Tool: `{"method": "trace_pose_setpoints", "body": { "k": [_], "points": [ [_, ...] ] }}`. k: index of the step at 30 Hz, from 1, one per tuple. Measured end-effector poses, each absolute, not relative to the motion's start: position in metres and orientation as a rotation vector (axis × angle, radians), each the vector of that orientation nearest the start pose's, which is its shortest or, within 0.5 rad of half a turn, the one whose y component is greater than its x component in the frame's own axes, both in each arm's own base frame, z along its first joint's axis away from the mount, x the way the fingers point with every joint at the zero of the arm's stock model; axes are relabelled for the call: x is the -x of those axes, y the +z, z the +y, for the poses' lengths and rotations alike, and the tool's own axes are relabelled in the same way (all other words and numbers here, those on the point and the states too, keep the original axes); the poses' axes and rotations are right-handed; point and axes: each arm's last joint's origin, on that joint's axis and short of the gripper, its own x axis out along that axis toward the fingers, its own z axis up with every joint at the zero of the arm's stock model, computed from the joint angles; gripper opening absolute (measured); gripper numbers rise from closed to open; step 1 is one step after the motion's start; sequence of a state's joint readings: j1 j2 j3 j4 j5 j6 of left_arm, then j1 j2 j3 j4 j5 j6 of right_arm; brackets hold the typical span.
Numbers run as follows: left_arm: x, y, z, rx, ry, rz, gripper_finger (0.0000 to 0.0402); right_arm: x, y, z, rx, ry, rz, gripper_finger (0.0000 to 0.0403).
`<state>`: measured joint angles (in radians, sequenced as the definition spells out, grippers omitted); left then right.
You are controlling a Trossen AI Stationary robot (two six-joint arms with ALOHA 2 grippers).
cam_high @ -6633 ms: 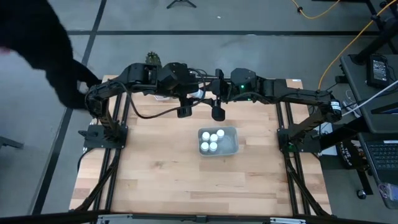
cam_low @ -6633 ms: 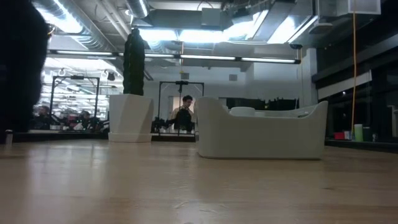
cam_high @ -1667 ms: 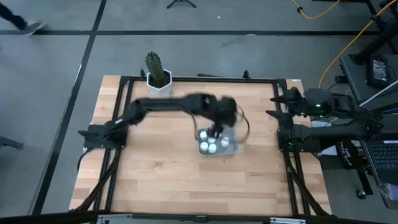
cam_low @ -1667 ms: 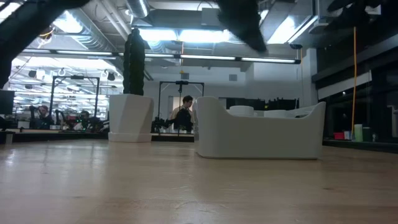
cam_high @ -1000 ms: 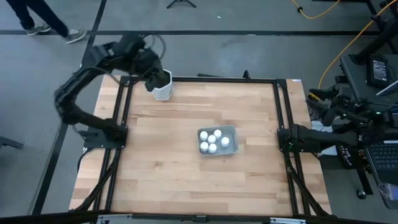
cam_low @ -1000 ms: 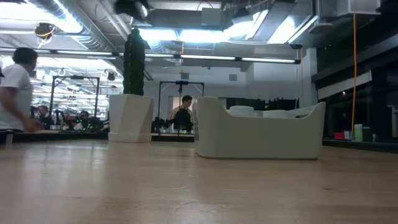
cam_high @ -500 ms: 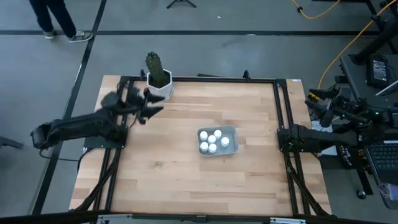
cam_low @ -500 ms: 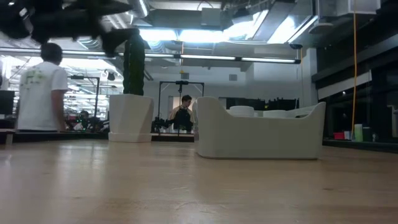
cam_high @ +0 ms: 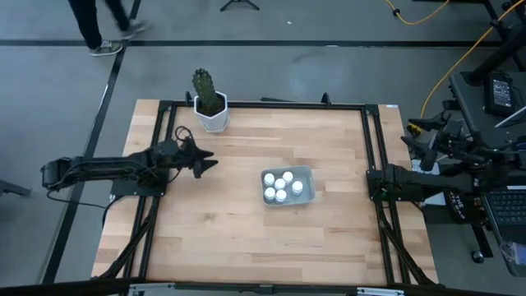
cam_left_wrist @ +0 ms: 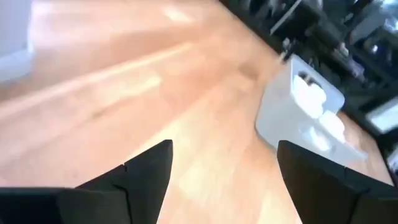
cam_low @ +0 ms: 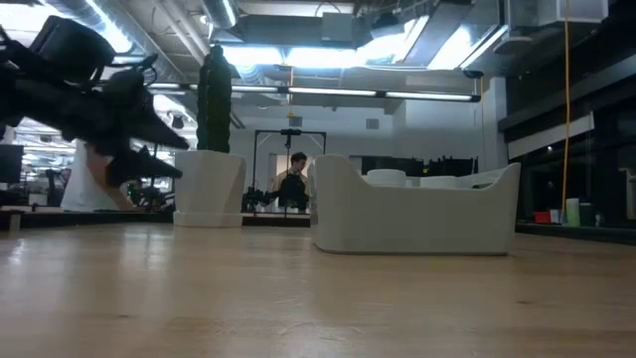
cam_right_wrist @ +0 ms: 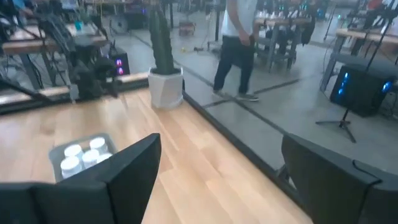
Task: Pick and place pill bottles into a basket
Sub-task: Return to Home Position
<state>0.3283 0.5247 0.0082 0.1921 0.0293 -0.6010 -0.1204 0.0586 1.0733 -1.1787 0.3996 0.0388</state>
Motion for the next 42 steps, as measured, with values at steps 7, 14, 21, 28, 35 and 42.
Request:
{"method": "trace_pose_setpoints", "body": {
  "k": [7, 14, 21, 28, 35, 42],
  "points": [
    [-0.126, 0.153, 0.030, 0.566, 0.231, 0.092, 0.0281, 0.074, 0.336, -0.002, -0.098, -0.533, 0.209, 0.0334],
    [-0.126, 0.152, 0.027, 0.523, 0.189, 0.109, 0.0281, 0.075, 0.335, -0.002, -0.111, -0.536, 0.217, 0.0334],
    [-0.121, 0.157, 0.020, 0.514, 0.150, 0.082, 0.0281, 0.075, 0.335, -0.002, -0.114, -0.536, 0.216, 0.0334],
    [-0.103, 0.174, 0.010, 0.495, 0.043, -0.088, 0.0281, 0.075, 0.335, -0.002, -0.105, -0.534, 0.218, 0.0334],
    [-0.094, 0.188, 0.009, 0.482, 0.002, -0.246, 0.0281, 0.075, 0.335, -0.002, -0.110, -0.535, 0.216, 0.0334],
    [-0.094, 0.188, 0.008, 0.482, -0.008, -0.247, 0.0281, 0.075, 0.335, -0.002, -0.111, -0.535, 0.214, 0.0334]
  ]
}}
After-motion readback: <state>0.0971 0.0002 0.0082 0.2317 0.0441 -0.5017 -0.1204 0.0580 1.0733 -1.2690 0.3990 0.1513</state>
